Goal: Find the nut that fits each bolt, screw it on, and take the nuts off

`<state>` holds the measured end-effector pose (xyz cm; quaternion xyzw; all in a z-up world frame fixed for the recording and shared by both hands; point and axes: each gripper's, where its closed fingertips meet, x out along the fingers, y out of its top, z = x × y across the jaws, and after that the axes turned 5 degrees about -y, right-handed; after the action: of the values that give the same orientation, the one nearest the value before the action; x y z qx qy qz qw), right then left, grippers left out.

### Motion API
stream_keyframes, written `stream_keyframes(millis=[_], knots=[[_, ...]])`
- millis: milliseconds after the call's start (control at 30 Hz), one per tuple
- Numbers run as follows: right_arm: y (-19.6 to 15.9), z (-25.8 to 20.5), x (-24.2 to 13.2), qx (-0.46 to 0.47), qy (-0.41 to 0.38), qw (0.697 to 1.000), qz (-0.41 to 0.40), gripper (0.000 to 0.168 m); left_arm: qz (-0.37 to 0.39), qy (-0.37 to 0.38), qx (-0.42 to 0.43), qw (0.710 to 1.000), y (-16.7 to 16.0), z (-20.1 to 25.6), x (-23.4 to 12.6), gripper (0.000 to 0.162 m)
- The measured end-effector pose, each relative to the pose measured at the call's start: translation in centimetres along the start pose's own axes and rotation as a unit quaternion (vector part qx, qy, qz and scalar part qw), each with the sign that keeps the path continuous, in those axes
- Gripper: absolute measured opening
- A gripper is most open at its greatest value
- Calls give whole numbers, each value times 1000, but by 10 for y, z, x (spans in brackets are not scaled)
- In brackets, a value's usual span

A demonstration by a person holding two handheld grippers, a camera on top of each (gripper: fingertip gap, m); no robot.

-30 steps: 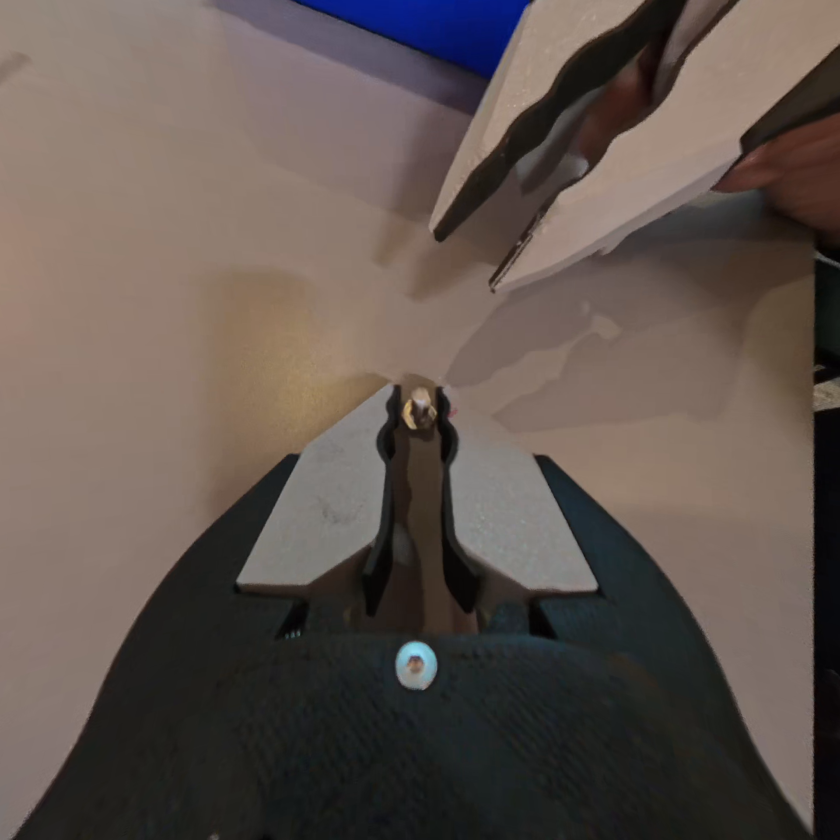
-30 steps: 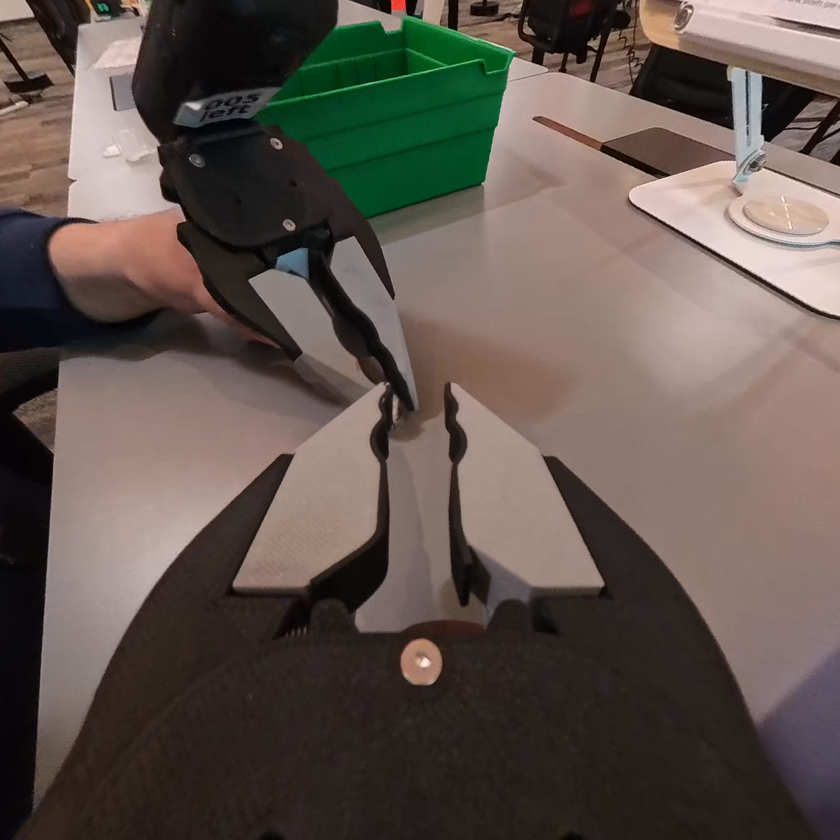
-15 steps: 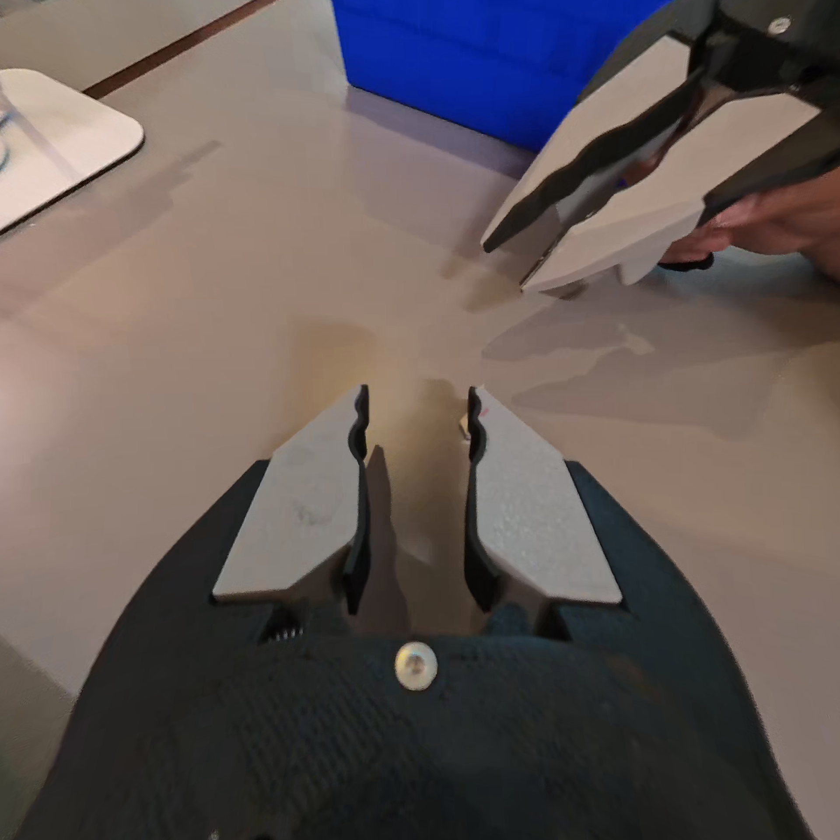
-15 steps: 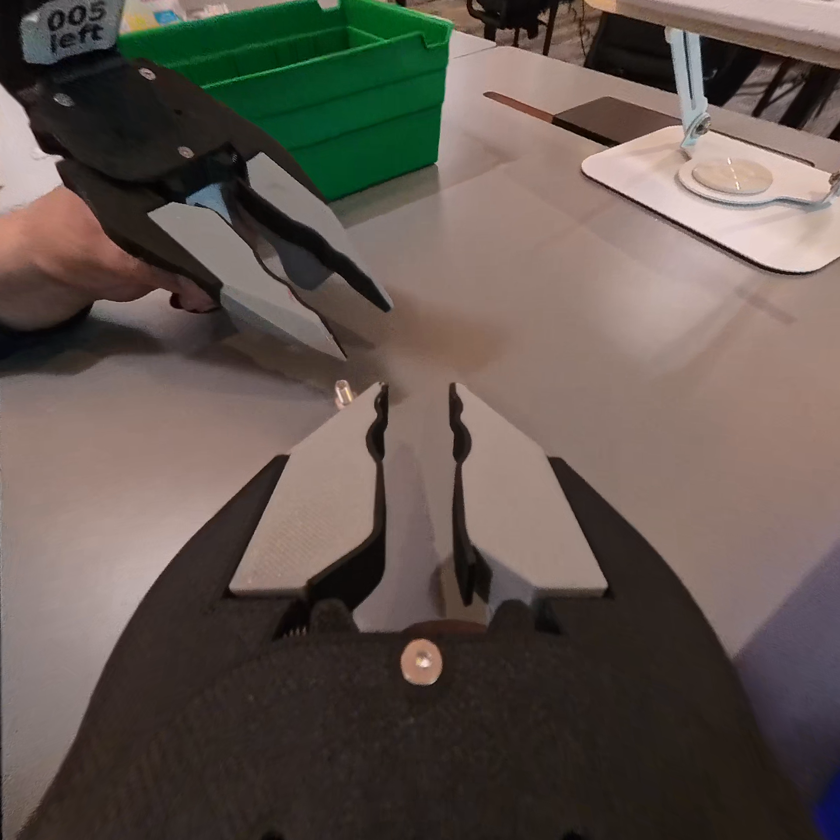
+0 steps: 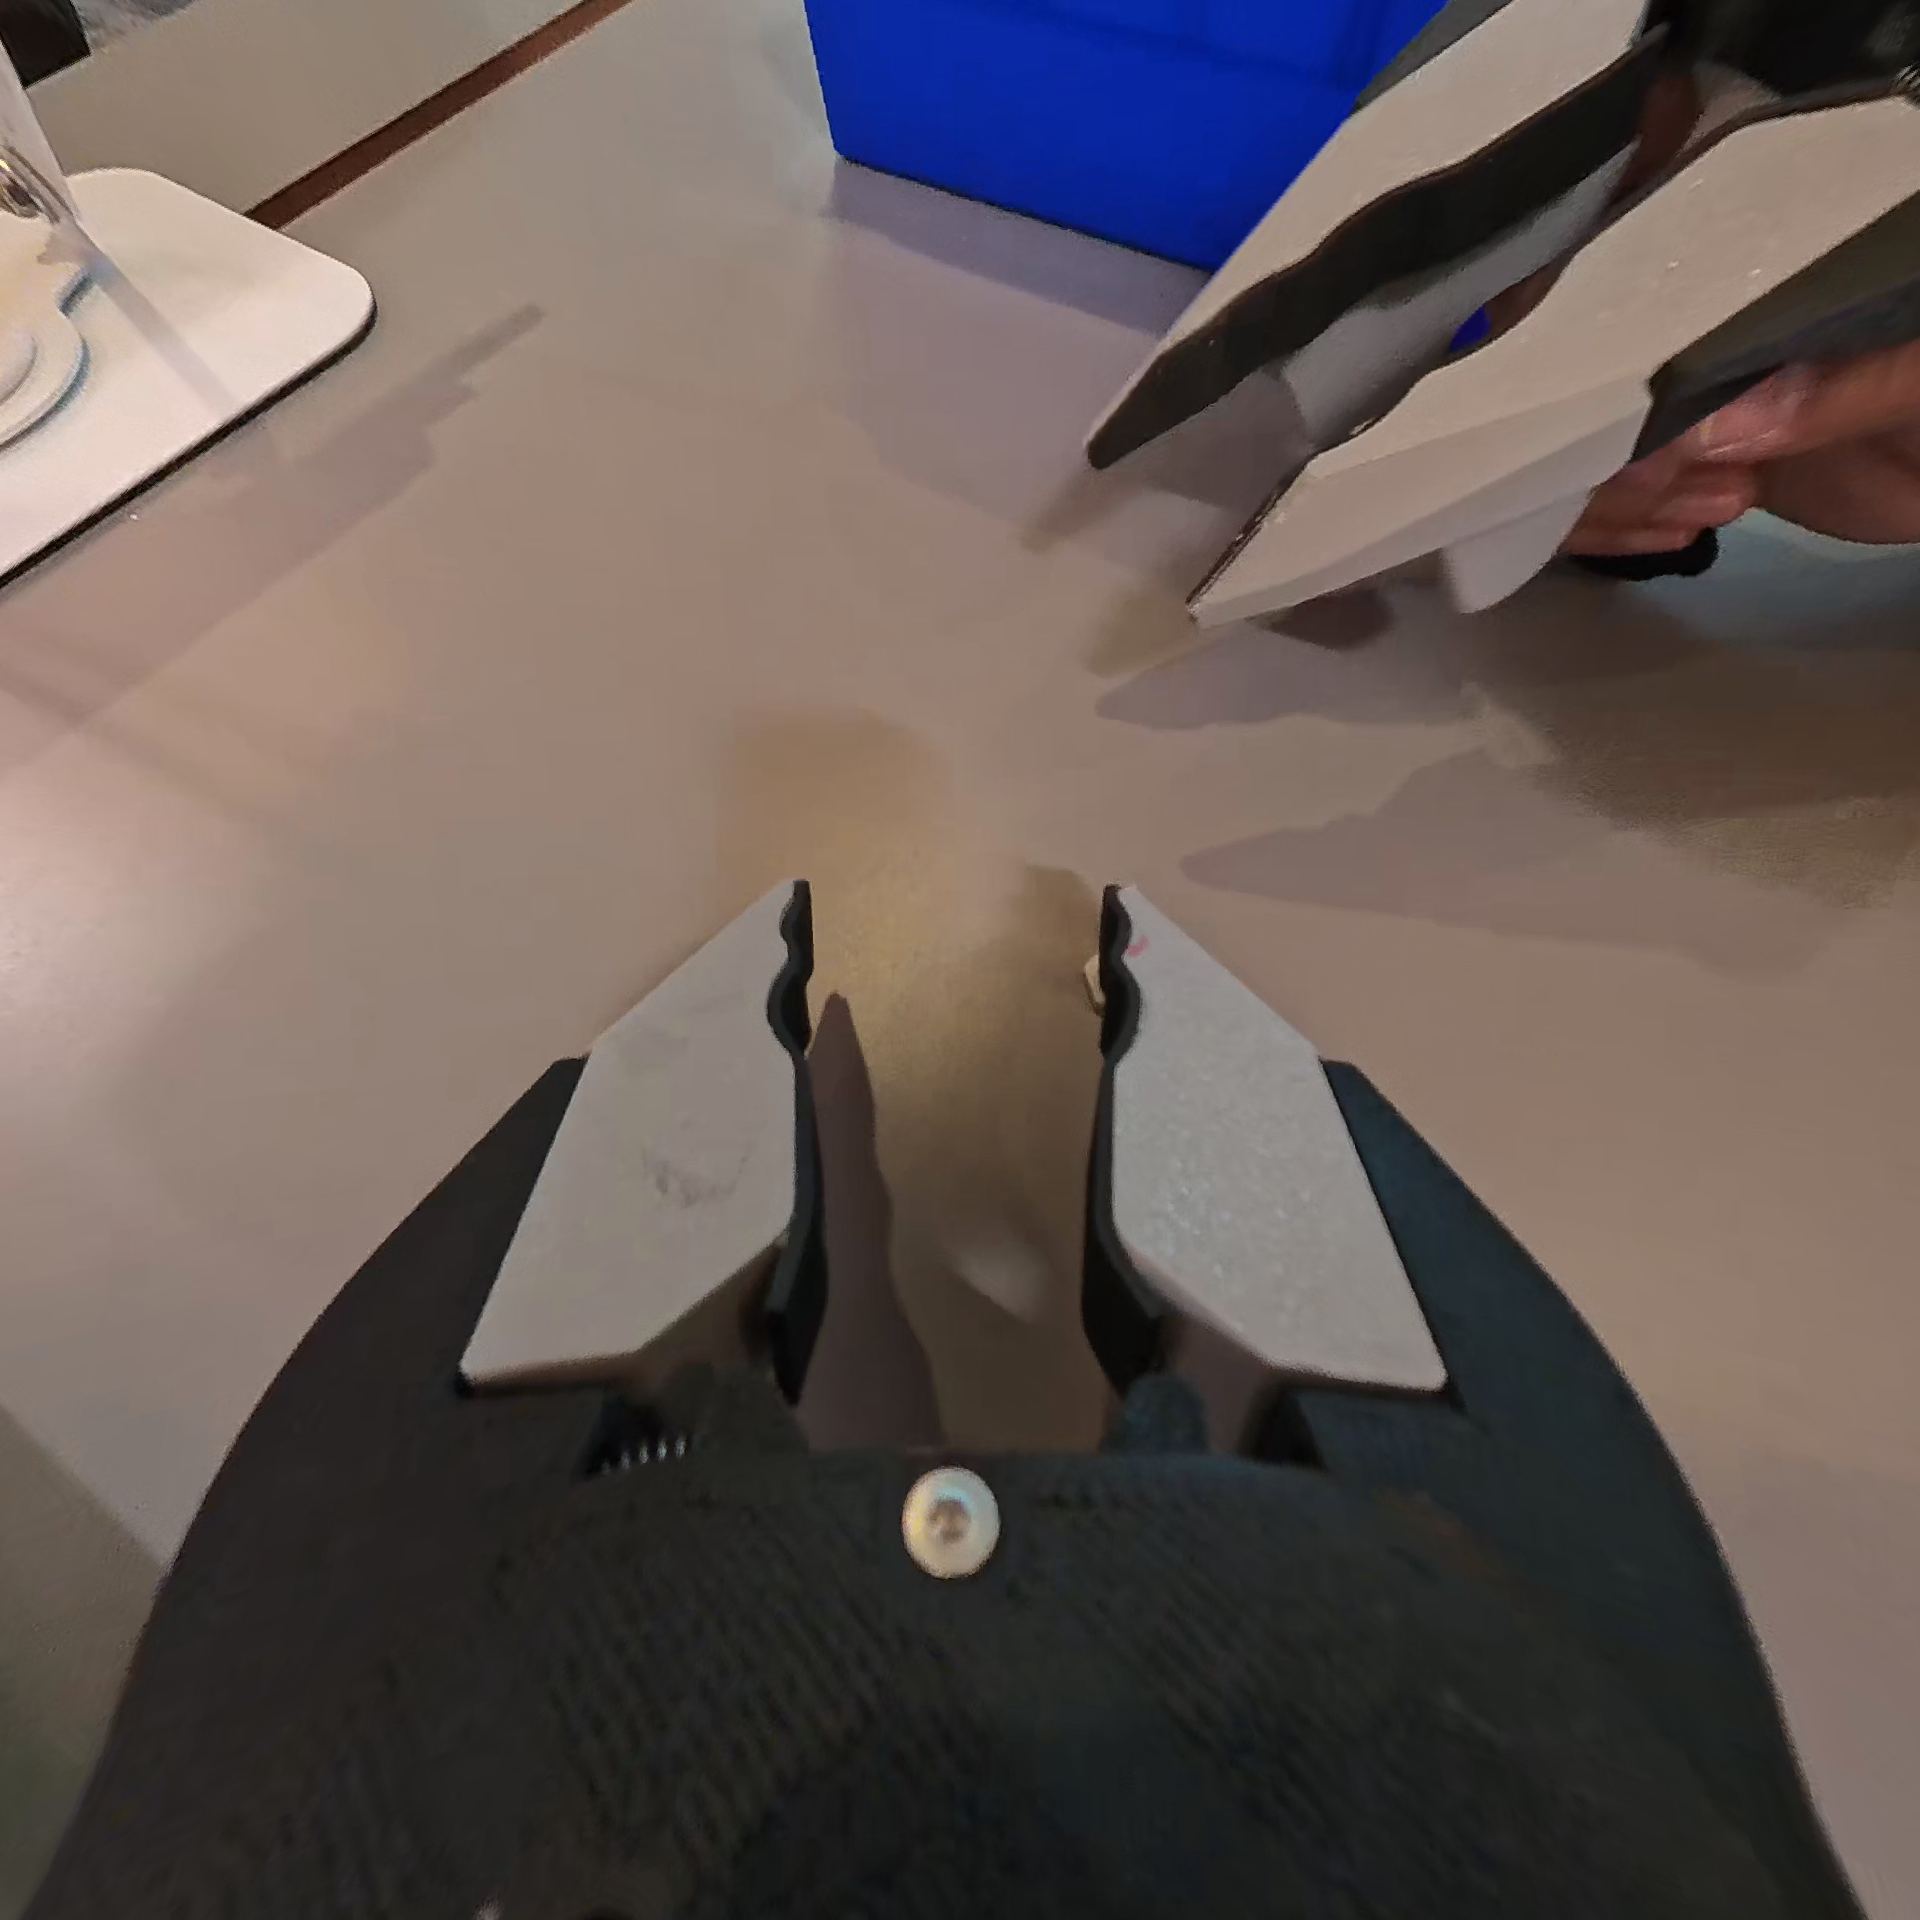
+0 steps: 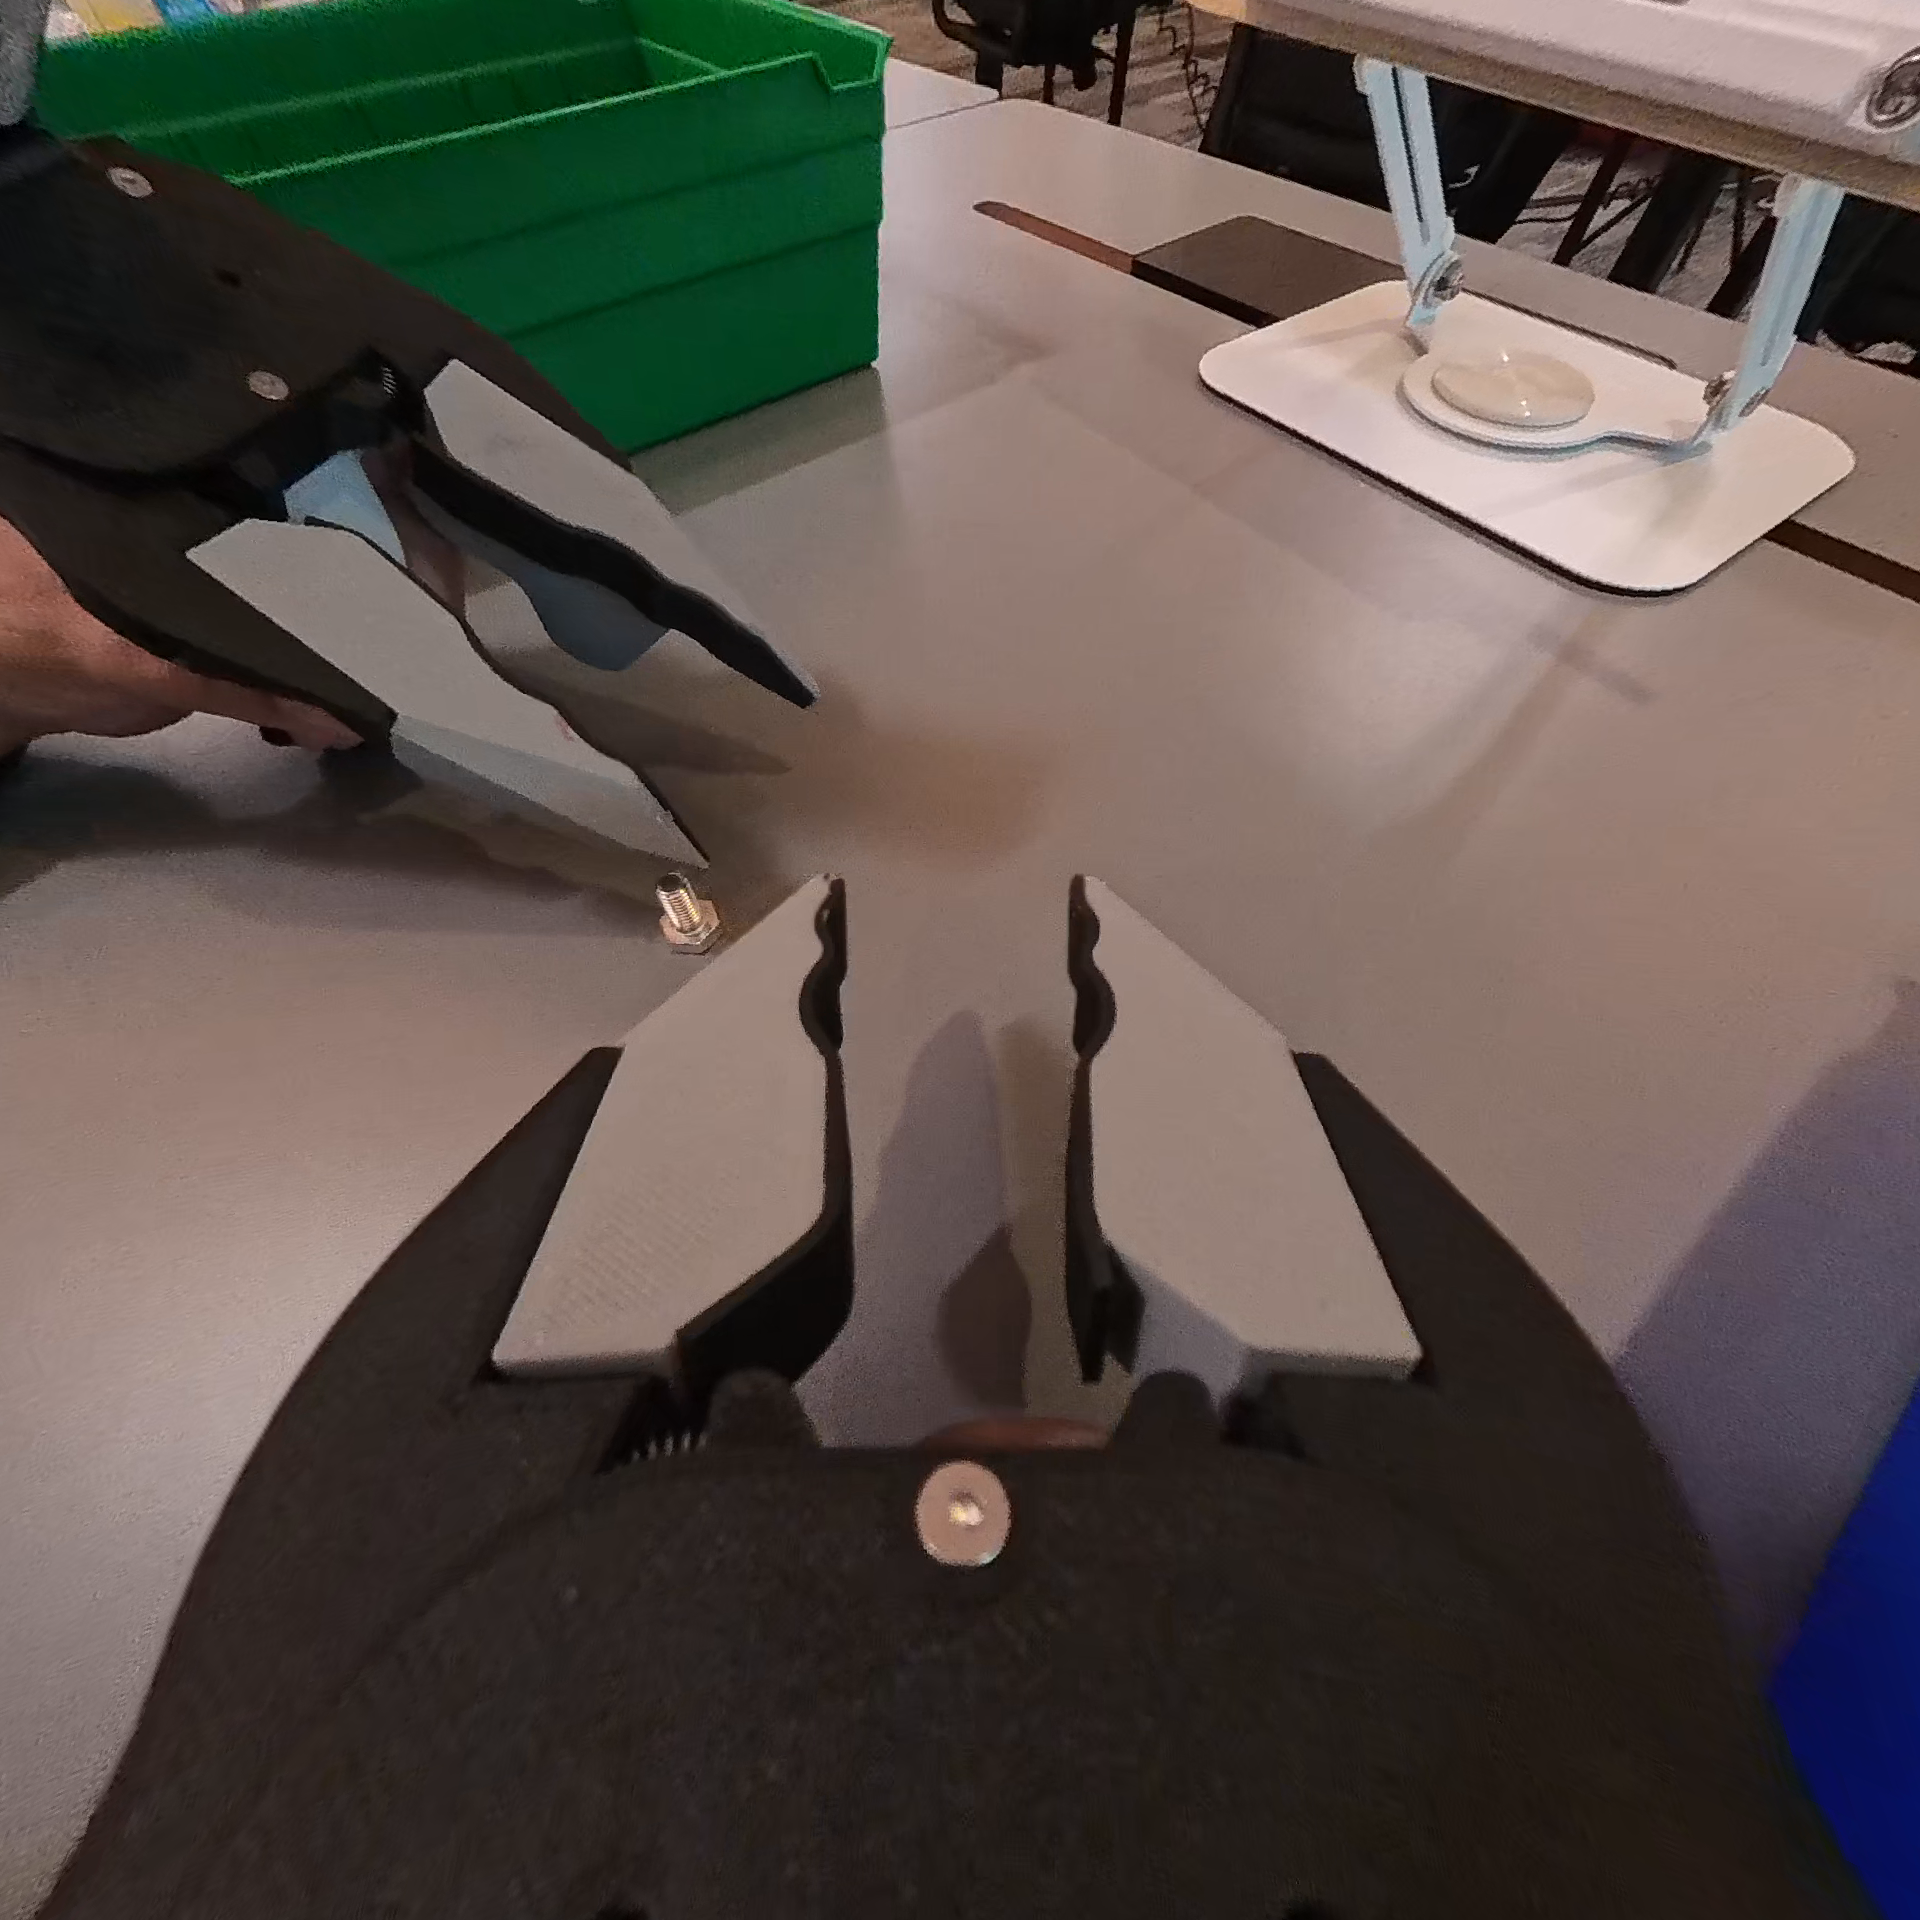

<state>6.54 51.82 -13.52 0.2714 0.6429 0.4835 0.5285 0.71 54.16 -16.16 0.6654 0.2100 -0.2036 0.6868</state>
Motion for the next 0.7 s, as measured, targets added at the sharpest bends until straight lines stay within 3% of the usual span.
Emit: stream_keyframes(millis=[367, 567, 700], knots=[[4, 26, 4, -57, -83, 995, 18, 45, 35, 7, -2, 999, 17, 1, -9, 56], [-5, 41, 9, -1, -82, 997, -13, 62, 41, 1, -6, 999, 22, 5, -12, 60], [-12, 44, 17, 11, -76, 996, -42, 60, 56, -4, -8, 998, 27, 7, -17, 61]])
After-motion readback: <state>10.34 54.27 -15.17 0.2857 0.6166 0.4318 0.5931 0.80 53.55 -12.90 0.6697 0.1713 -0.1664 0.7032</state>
